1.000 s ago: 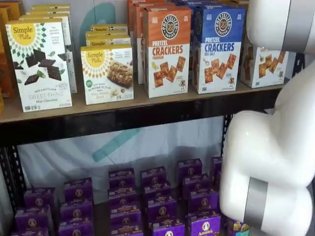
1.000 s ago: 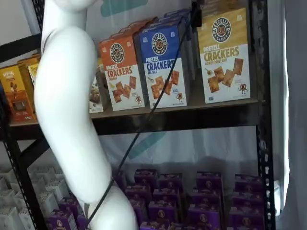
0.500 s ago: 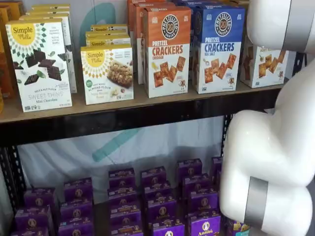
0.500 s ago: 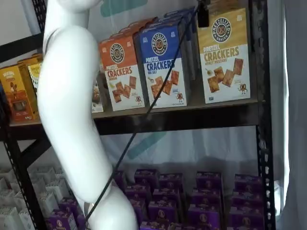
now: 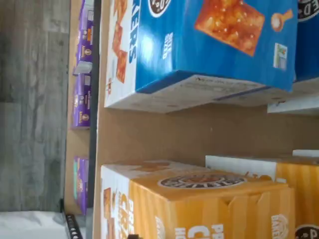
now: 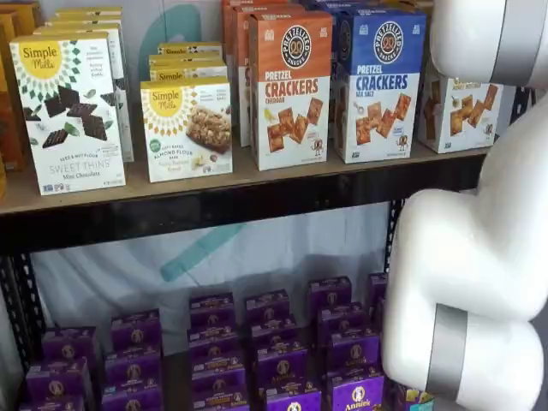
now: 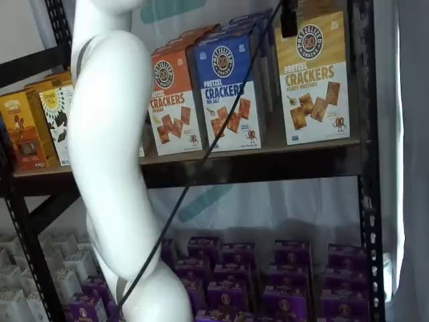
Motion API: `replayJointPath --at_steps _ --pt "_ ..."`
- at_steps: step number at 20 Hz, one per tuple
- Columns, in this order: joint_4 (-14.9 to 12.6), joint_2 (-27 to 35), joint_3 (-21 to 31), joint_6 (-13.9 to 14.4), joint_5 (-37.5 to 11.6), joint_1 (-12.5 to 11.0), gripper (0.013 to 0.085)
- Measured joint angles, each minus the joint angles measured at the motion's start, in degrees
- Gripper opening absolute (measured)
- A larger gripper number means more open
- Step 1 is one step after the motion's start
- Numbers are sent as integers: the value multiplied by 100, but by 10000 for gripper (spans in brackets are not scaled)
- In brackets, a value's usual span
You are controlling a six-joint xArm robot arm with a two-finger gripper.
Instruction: Retrieve the yellow and white box located on the top shelf, the sixth one from the left
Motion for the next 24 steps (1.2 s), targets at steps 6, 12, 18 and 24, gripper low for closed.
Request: replayJointPath --at_steps 6,12,18,24 --pt "-161 113 -153 54 131 89 850" --pt "-334 78 -12 149 95 256 850" --pt "-559 49 134 196 9 395 850" --pt "-857 203 -26 220 228 488 850"
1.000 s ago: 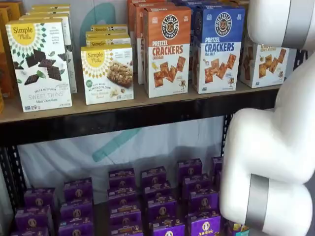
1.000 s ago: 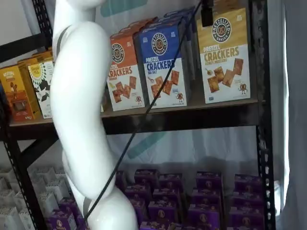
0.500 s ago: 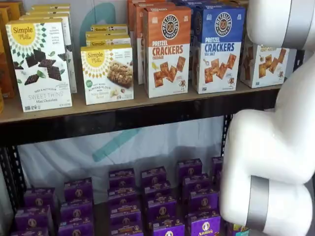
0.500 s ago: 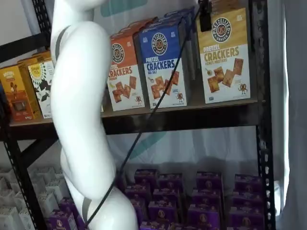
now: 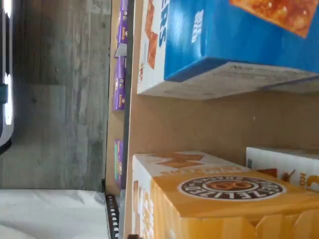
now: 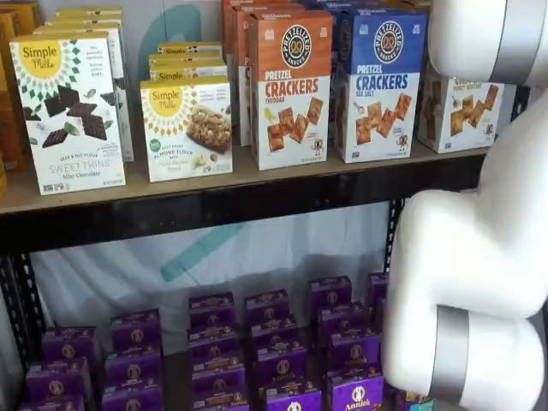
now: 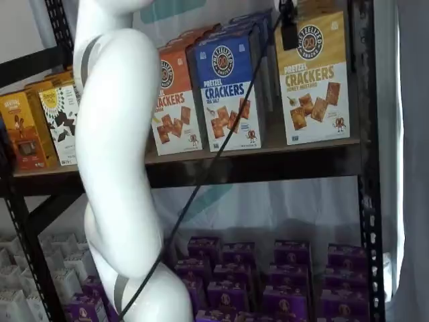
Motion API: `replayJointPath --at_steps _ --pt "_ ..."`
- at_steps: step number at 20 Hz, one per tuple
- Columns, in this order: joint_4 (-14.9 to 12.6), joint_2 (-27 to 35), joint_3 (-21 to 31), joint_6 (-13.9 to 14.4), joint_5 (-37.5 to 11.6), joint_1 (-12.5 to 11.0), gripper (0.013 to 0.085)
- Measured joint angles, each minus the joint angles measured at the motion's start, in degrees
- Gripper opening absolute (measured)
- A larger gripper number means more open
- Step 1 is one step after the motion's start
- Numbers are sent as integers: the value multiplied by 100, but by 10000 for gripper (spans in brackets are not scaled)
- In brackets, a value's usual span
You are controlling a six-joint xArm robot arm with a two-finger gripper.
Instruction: Retrieve the yellow and white box located on the top shelf, the sixth one from the left
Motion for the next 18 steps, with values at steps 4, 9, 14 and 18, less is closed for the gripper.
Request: replayJointPath --at_steps 4,9,14,18 --pt "27 -31 108 -14 -54 -19 850" --pt "122 -90 243 -30 -148 -56 850" --pt "190 -73 220 -39 -143 -87 730" --pt "221 -46 168 -44 -115 -106 730"
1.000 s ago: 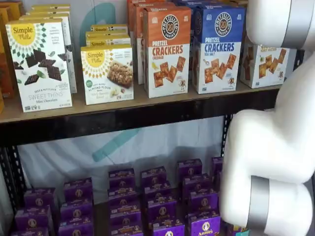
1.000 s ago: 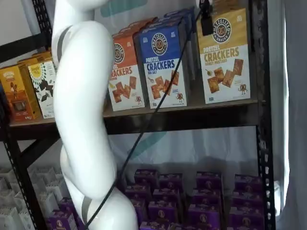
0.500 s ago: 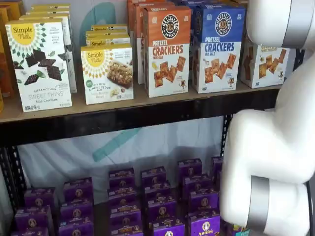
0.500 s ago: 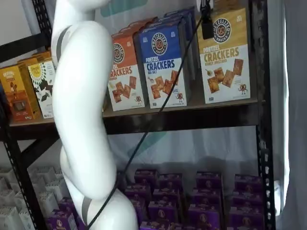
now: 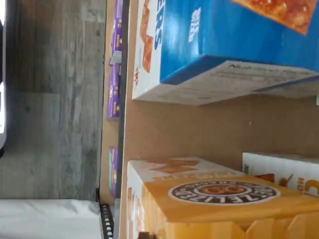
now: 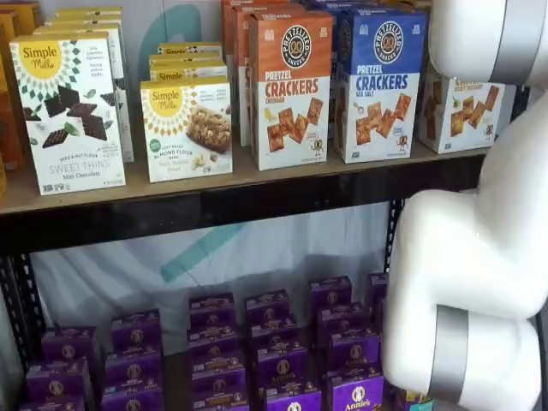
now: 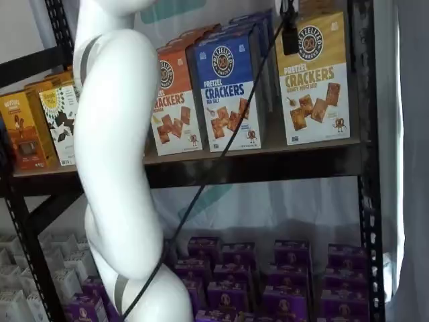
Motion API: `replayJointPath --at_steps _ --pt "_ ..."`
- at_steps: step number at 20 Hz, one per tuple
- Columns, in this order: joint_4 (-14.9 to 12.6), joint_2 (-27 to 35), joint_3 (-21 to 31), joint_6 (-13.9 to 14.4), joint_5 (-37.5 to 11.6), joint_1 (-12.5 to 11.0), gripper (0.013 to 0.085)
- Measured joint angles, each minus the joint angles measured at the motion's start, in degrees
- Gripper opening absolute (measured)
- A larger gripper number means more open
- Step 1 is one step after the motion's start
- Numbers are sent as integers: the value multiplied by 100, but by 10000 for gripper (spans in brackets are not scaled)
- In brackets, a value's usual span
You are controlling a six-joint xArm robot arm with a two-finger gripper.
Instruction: Retrieve the yellow and white box located on the top shelf, the sixth one from the left
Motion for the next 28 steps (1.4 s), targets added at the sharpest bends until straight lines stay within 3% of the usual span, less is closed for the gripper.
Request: replayJointPath --at_steps 2,26,28 --pt "31 17 -34 -2 29 -16 650" --pt "4 -168 -172 -92 352 -137 650" --pt "91 -215 -105 -101 308 -173 610"
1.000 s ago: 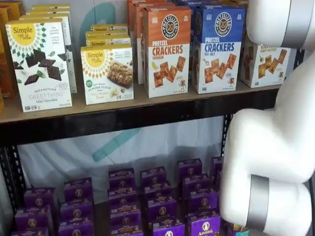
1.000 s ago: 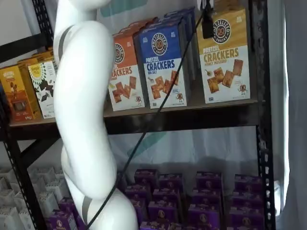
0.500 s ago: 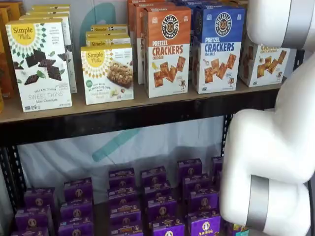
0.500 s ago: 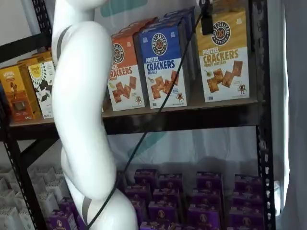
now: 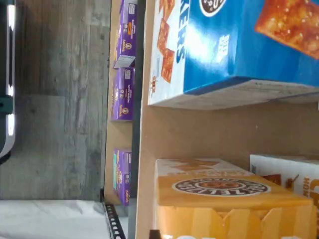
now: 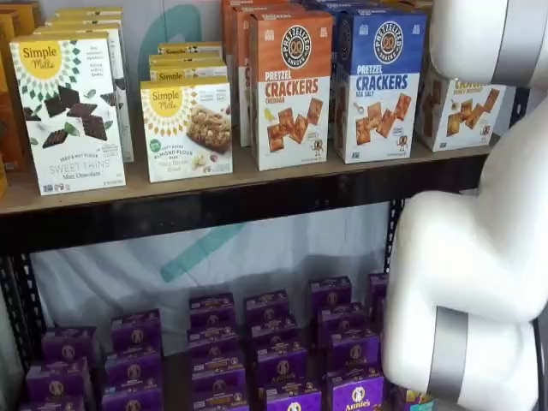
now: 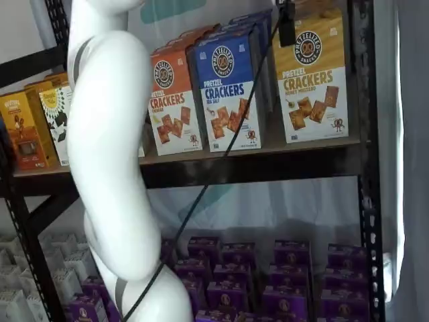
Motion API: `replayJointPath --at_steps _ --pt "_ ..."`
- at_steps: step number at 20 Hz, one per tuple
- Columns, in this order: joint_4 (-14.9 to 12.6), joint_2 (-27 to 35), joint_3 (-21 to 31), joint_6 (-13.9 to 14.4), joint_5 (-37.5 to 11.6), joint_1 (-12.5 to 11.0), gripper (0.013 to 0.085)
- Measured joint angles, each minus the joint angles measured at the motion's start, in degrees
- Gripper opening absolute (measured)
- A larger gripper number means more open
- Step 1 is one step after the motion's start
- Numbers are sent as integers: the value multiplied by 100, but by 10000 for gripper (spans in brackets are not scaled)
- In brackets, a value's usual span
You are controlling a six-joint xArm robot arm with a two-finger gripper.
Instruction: Retrieve the yellow and white box located on the top shelf, the sixth one from the left
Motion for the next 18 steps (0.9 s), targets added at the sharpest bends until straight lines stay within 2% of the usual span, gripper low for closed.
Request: replayJointPath --at_steps 8,12,18 --pt "45 32 -82 1 79 -26 610" --pt "-101 26 -125 -11 118 16 610" --pt "-307 214 -637 -5 684 48 610"
